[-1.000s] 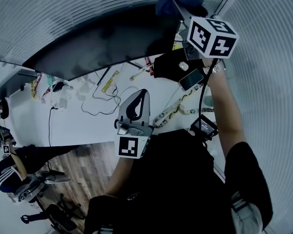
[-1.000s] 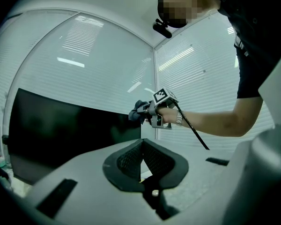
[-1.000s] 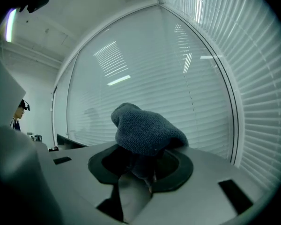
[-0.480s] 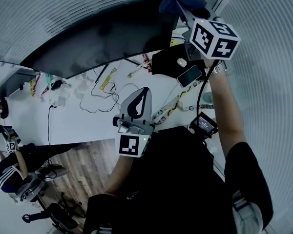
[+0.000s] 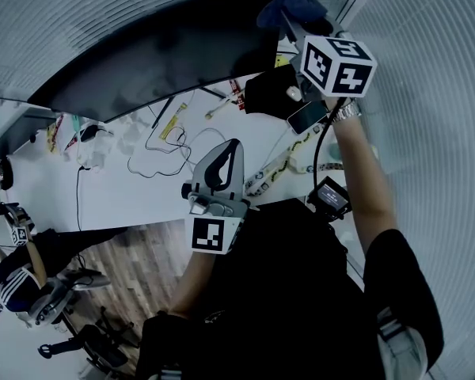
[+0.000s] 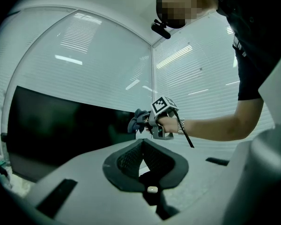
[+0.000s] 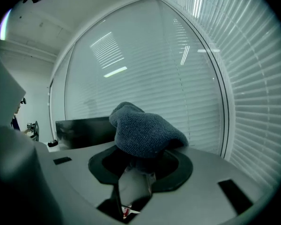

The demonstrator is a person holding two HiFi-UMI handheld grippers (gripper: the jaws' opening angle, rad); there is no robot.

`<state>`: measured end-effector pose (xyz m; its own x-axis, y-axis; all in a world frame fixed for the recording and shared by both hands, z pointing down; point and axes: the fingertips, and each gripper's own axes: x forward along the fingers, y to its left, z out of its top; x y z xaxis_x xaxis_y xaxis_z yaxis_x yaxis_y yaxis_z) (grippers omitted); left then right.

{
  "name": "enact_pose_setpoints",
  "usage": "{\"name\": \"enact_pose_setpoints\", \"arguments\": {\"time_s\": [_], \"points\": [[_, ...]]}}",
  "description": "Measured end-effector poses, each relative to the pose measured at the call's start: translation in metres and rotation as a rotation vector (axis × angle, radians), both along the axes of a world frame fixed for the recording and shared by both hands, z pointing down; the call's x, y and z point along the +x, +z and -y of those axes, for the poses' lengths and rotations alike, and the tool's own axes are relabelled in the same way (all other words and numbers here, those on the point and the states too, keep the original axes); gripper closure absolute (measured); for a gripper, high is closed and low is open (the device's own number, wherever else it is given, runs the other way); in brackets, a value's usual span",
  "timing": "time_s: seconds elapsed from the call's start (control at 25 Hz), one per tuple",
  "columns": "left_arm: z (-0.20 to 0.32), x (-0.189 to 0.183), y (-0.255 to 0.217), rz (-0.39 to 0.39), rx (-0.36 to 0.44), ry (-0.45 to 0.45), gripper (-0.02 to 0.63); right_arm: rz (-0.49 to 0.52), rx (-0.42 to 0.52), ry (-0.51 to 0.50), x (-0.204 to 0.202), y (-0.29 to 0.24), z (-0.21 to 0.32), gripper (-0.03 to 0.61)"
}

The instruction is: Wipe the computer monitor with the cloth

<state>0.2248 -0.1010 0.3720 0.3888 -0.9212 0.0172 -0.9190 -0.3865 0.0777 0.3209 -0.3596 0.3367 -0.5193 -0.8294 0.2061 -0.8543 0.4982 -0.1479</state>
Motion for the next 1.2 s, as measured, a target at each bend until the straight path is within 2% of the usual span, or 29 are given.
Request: {"name": "enact_pose_setpoints", "arguments": {"time_s": [0.64,1.2], "points": [[0.0,-0.009,0.012,-0.012,-0.032,-0.027,0.606,-0.03,-0.123,-0.007,-0.003,0.063,-0.001,0.443],[0.005,-0.006,0.041,0.002,-0.094,-0.021,0.606,-0.066,-0.222,-0.03,-0.005,0.129,-0.004,0.442]]}}
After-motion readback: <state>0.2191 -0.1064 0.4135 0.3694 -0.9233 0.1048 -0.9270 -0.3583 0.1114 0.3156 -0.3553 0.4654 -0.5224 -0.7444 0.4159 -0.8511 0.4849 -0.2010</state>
